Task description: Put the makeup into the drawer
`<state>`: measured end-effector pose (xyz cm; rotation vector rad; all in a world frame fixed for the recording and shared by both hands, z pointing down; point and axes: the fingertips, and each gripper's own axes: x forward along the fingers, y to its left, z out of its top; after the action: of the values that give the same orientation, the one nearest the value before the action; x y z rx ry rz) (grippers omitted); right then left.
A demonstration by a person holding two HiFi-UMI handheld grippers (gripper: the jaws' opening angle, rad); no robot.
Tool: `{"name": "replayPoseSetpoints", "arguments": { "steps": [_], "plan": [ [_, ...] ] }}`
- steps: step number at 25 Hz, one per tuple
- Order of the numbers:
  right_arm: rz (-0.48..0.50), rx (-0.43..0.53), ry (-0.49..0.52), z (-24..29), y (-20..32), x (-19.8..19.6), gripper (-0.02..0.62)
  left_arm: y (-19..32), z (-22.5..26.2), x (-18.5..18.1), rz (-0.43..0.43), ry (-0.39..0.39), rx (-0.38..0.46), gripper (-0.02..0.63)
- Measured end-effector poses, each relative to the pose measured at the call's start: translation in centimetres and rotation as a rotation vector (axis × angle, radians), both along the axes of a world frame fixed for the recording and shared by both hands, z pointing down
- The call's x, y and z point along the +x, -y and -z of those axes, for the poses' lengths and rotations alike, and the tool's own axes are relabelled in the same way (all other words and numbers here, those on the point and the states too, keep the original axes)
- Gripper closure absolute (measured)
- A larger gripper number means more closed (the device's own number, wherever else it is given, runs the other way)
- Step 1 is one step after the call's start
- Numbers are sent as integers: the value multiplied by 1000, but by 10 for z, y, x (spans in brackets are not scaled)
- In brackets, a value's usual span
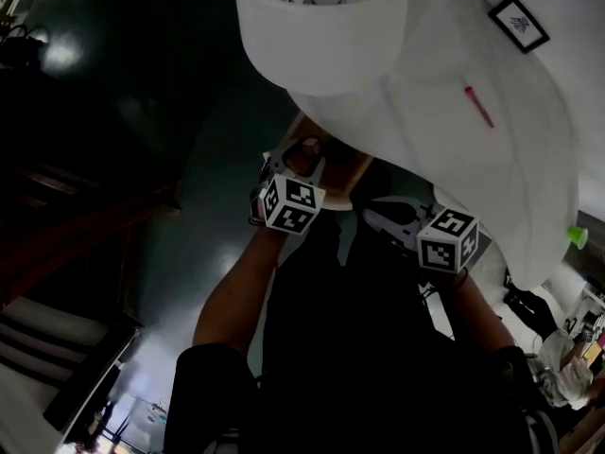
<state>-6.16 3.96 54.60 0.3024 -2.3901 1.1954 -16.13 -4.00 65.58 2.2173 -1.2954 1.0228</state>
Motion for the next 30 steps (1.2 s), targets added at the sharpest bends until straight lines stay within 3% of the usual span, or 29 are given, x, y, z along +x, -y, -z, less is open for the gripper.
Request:
{"name": "replayPoseSetpoints", "arguments": {
  "steps": [8, 18, 30],
  "plan": [
    [-57, -26, -25, -11, -22, 5, 578, -1, -21, 4, -89, 33, -31, 388],
    [-67, -18, -18, -15, -25, 0, 578, -10, -42, 6, -231, 134, -85, 388],
    [-75, 10, -25, -4, -27, 5, 578, -23, -67, 10, -307, 198, -161, 388]
  ]
}}
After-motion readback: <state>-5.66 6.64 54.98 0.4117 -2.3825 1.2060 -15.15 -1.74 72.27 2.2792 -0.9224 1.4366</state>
